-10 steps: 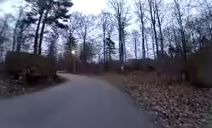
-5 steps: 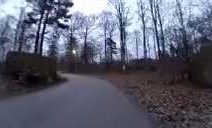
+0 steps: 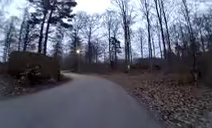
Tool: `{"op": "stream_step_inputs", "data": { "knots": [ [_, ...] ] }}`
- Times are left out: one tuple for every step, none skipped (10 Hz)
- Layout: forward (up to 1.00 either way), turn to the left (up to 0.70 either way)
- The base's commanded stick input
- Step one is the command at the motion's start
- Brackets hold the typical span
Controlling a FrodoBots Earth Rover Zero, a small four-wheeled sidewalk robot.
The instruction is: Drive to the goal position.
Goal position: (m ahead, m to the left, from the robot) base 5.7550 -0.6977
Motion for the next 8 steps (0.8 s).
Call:
{"op": "stream_step_inputs", "data": {
  "knots": [
    [0.7,0.0],
    [0.7,0.0],
    [0.7,0.0],
    [0.7,0.0],
    [0.7,0.0],
    [0.7,0.0],
    [0.7,0.0],
    [0.7,0.0]
  ]
}}
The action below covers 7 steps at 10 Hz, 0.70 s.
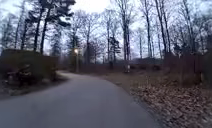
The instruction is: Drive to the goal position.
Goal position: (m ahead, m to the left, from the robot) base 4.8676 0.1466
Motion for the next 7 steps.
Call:
{"op": "stream_step_inputs", "data": {
  "knots": [
    [0.7,0.0],
    [0.7,0.0],
    [0.7,0.0],
    [0.7,0.0],
    [0.7,0.0],
    [0.7,0.0],
    [0.7,0.0]
  ]
}}
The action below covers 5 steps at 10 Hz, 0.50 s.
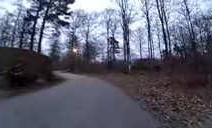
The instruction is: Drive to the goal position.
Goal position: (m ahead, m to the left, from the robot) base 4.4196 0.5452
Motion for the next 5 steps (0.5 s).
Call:
{"op": "stream_step_inputs", "data": {
  "knots": [
    [0.7,0.0],
    [0.7,0.0],
    [0.7,0.0],
    [0.7,0.0],
    [0.7,0.0]
  ]
}}
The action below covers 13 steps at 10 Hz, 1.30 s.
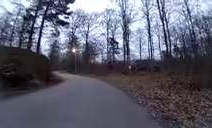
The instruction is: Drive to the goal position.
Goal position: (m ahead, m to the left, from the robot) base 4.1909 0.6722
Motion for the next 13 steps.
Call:
{"op": "stream_step_inputs", "data": {
  "knots": [
    [0.7,0.0],
    [0.7,0.0],
    [0.7,0.0],
    [0.7,0.0],
    [0.7,0.0],
    [0.7,0.0],
    [0.7,0.0],
    [0.7,0.0],
    [0.7,0.0],
    [0.7,0.0],
    [0.7,0.0],
    [0.7,0.0],
    [0.7,0.0]
  ]
}}
